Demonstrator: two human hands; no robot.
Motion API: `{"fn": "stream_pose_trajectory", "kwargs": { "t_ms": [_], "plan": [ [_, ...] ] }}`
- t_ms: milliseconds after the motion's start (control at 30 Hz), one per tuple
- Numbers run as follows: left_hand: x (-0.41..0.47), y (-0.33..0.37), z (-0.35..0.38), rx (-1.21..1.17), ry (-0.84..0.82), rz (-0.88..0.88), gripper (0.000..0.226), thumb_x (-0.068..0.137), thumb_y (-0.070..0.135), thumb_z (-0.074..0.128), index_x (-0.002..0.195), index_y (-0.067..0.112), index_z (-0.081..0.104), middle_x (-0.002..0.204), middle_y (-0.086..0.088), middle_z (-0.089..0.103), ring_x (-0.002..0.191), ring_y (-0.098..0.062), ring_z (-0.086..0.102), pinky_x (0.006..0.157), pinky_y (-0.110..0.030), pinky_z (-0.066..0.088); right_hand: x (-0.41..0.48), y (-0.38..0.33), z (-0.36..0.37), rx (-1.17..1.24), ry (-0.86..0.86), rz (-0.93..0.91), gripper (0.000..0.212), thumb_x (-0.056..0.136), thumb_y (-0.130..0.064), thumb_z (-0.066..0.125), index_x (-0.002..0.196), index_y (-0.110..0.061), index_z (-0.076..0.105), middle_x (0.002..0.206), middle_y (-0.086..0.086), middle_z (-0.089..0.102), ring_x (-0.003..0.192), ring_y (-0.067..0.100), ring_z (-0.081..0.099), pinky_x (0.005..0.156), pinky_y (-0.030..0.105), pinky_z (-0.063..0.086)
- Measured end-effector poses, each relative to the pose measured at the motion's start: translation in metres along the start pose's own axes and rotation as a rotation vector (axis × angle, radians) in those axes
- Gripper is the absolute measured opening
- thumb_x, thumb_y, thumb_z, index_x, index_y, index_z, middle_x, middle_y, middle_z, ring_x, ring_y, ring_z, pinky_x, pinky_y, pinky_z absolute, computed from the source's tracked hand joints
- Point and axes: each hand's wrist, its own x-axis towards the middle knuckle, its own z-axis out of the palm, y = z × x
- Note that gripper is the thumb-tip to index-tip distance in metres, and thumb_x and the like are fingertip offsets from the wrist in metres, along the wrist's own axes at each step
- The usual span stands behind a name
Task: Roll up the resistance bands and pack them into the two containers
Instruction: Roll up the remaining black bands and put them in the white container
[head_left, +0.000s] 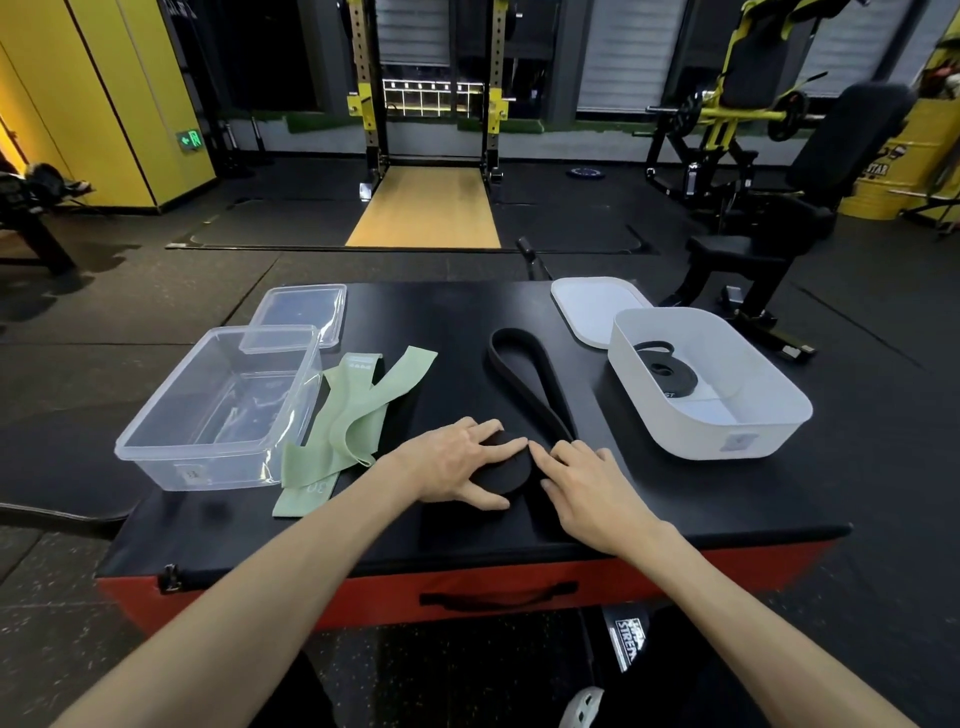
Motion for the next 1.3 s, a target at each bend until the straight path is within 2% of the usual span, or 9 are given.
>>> {"fn": "stream_pose_trajectory", "kwargs": {
  "t_ms": [167,300,400,667,767,933,1033,1167,1300],
  "plan": [
    [-0.002,0.008,0.002,0.098,0.043,-0.069,0.085,0.087,0.069,0.038,0.153,0.025,0.008,0.150,-0.012,0.027,0.114,-0.027,0.044,0.106,-0.030,0.028,0.000,-0.002,-0.002,-0.017,-0.016,0.034,0.047,0.085,-0.021,0.063,0.129,-0.009,0.054,0.095,0.002,0.059,0.084,0.024,0.057,0.064,0.036,0.044],
    [-0.002,0.016,0.010,0.145,0.081,-0.178,0.087,0.085,0.074,0.033,0.152,0.024,0.011,0.143,-0.011,0.036,0.106,-0.027,0.046,0.103,-0.032,0.034,0.006,-0.005,-0.004,0.016,-0.090,0.073,0.026,0.094,-0.019,0.046,0.117,-0.009,0.053,0.103,0.006,0.055,0.095,0.026,0.050,0.076,0.034,0.041],
    [-0.001,0.021,0.014,0.111,0.087,-0.256,0.089,0.083,0.077,0.031,0.152,0.024,0.012,0.141,-0.012,0.038,0.106,-0.028,0.046,0.102,-0.035,0.036,0.008,-0.009,-0.004,0.048,-0.079,0.085,0.019,0.093,-0.014,0.047,0.109,-0.008,0.054,0.097,0.008,0.054,0.089,0.027,0.049,0.076,0.035,0.044],
    [-0.002,0.038,0.015,0.113,0.136,-0.430,0.090,0.083,0.077,0.028,0.151,0.020,0.015,0.125,-0.013,0.047,0.095,-0.026,0.046,0.088,-0.034,0.039,0.011,-0.019,0.003,0.040,-0.028,0.102,0.042,0.082,-0.006,0.061,0.122,0.001,0.054,0.092,0.011,0.058,0.080,0.026,0.052,0.068,0.034,0.045],
    [-0.001,0.041,0.016,0.092,0.149,-0.471,0.090,0.082,0.078,0.030,0.151,0.020,0.018,0.124,-0.013,0.048,0.097,-0.026,0.047,0.088,-0.034,0.039,0.010,-0.016,0.003,0.027,0.026,0.099,0.049,0.070,-0.006,0.073,0.118,-0.001,0.061,0.084,0.008,0.059,0.069,0.024,0.055,0.057,0.031,0.043],
    [0.000,0.048,0.015,0.053,0.141,-0.532,0.091,0.082,0.077,0.032,0.151,0.021,0.016,0.129,-0.014,0.045,0.104,-0.028,0.047,0.087,-0.035,0.038,0.008,-0.017,0.004,0.079,0.098,0.038,0.060,0.061,-0.003,0.078,0.119,-0.013,0.065,0.081,0.007,0.059,0.066,0.023,0.057,0.053,0.032,0.045],
    [0.000,0.044,0.012,0.000,0.121,-0.482,0.092,0.082,0.076,0.035,0.151,0.020,0.015,0.134,-0.013,0.042,0.108,-0.029,0.046,0.090,-0.036,0.038,0.010,-0.016,0.004,0.076,0.114,0.034,0.060,0.061,-0.002,0.081,0.118,-0.016,0.066,0.079,0.003,0.058,0.065,0.020,0.057,0.052,0.029,0.039],
    [-0.004,0.014,0.003,-0.164,0.026,-0.180,0.095,0.081,0.068,0.053,0.152,0.020,0.012,0.155,-0.008,0.020,0.132,-0.031,0.030,0.110,-0.038,0.029,0.007,-0.009,0.005,0.096,0.124,0.019,0.060,0.068,-0.004,0.077,0.123,-0.023,0.062,0.083,-0.003,0.055,0.070,0.016,0.057,0.062,0.030,0.034],
    [-0.002,0.001,0.003,-0.209,0.026,-0.038,0.091,0.080,0.064,0.059,0.151,0.024,0.018,0.145,-0.003,0.031,0.122,-0.025,0.040,0.107,-0.032,0.032,0.003,-0.001,0.003,0.101,0.110,0.004,0.058,0.077,-0.008,0.069,0.129,-0.029,0.055,0.089,-0.006,0.054,0.076,0.015,0.056,0.072,0.035,0.038]
  ]
}}
